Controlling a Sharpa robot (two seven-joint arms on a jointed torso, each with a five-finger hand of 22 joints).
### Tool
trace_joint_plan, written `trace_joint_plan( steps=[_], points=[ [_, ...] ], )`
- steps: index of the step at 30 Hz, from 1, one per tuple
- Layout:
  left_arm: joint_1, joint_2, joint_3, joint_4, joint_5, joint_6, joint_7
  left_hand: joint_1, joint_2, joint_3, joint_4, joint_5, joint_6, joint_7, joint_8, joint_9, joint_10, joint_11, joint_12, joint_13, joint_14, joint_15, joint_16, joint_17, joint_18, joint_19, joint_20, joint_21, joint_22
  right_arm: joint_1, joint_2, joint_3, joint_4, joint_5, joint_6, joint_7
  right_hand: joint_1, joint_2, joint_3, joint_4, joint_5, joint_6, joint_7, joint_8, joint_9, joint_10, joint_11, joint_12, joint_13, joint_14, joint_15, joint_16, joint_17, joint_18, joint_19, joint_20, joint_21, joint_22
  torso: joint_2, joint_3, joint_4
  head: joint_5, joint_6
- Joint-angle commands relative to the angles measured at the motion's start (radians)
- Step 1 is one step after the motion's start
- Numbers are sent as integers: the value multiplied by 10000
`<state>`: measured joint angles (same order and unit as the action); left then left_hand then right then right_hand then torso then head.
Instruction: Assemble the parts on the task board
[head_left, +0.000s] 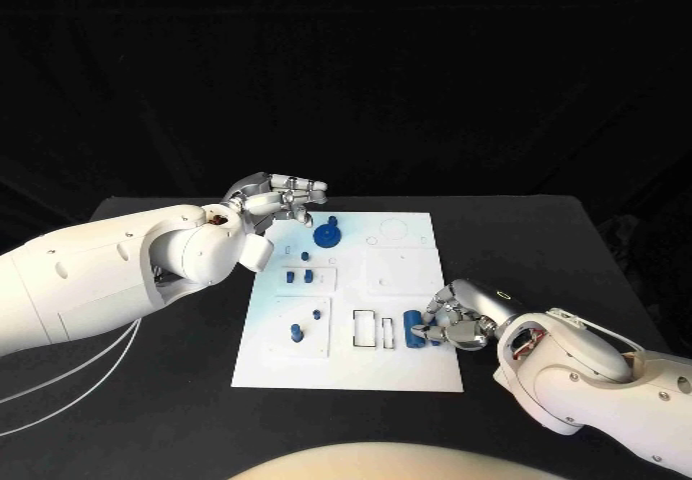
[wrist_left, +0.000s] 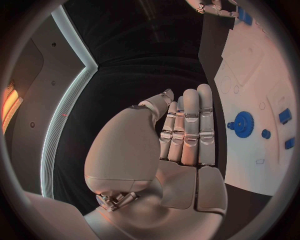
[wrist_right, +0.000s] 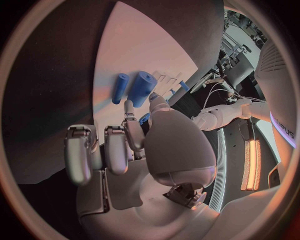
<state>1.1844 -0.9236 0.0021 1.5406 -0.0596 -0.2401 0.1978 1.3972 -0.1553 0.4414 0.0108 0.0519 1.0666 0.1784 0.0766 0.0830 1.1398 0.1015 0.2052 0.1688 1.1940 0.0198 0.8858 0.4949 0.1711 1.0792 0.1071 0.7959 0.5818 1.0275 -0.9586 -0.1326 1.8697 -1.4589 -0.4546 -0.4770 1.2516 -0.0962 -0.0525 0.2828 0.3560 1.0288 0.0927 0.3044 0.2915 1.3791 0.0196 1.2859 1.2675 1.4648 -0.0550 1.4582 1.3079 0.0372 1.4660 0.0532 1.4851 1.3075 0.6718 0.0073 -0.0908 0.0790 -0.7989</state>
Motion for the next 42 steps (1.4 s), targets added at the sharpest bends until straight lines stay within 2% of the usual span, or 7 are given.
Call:
trace_joint_plan(
  steps=[1, 10, 18, 30, 36, 42],
  points=[
    [3, 3, 7, 25, 66, 144, 62, -16, 89, -62, 3, -8, -30, -54, 26, -14, -78, -23, 66, 9, -36, -6, -55, -12, 137, 63, -1, -58, -10, -82, 82, -2, -43, -163, -6, -80, 22, 108, -64, 7, 45, -54, -43, 51, 17, -12, -78, 35, 16, 683, 2, 38, 639, -204, 746, 19, 53, 2413, -3, 1, -6, 5, -28],
    [3, -26, 7, 39, 55, 92, 102, -58, 86, -99, 22, -10, -34, -51, 30, -19, -89, -18, 79, 12, -35, -3, -54, -22, 135, 69, 1, -74, -21, -212, 311, -1, -172, -204, 159, -143, -28, 102, -191, 43, 102, -54, -49, 88, 59, -6, -82, 35, 38, 679, -3, 33, 627, -198, 735, 14, 28, 2406, 3, -5, 3, -17, -21],
    [3, -32, 7, 46, 35, 96, 104, -174, 75, -207, 83, -10, -46, -52, 37, -28, -114, -15, 113, 20, -27, 8, -47, -44, 131, 85, 12, -119, -54, -256, 525, -1, -396, -440, 465, -441, -147, 24, -487, 47, -89, -101, -53, 132, 130, -27, -83, 2, 48, 675, -3, 37, 631, -192, 720, 13, -1, 2397, 1, -7, 6, 10, -16],
    [4, -59, 7, 61, 33, 145, 44, -206, 71, -246, 101, -10, -55, -51, 37, -33, -130, -12, 123, 23, -25, 10, -45, -52, 131, 92, 16, -137, -67, -289, 772, 0, -615, -759, 652, -705, 271, -63, -669, -98, -182, -150, -55, 206, 227, -46, -88, -28, 73, 683, -6, 71, 689, -197, 724, 11, 23, 2403, -1, -9, 2, 21, -13],
    [4, -73, 7, 67, 33, 162, 28, -206, 71, -246, 101, -10, -55, -51, 37, -33, -130, -12, 123, 23, -25, 10, -45, -52, 131, 92, 16, -137, -67, -296, 778, 0, -548, -891, 254, -748, 723, 132, -593, -256, -8, -37, -105, 350, 332, 60, -131, 88, 222, 695, -38, 109, 751, -220, 767, -8, 137, 2434, -4, -2, -9, 29, -11],
    [4, -84, 7, 71, 33, 170, 30, -206, 71, -246, 101, -10, -55, -51, 37, -33, -130, -12, 123, 23, -25, 10, -45, -52, 131, 92, 16, -137, -67, -297, 649, 20, -254, -773, -650, -732, 865, 295, -584, -217, 960, 101, -205, 491, 439, 243, -224, 267, 438, 716, -111, 166, 842, -260, 843, -71, 332, 2487, -6, 3, -7, 49, 7]
  ],
)
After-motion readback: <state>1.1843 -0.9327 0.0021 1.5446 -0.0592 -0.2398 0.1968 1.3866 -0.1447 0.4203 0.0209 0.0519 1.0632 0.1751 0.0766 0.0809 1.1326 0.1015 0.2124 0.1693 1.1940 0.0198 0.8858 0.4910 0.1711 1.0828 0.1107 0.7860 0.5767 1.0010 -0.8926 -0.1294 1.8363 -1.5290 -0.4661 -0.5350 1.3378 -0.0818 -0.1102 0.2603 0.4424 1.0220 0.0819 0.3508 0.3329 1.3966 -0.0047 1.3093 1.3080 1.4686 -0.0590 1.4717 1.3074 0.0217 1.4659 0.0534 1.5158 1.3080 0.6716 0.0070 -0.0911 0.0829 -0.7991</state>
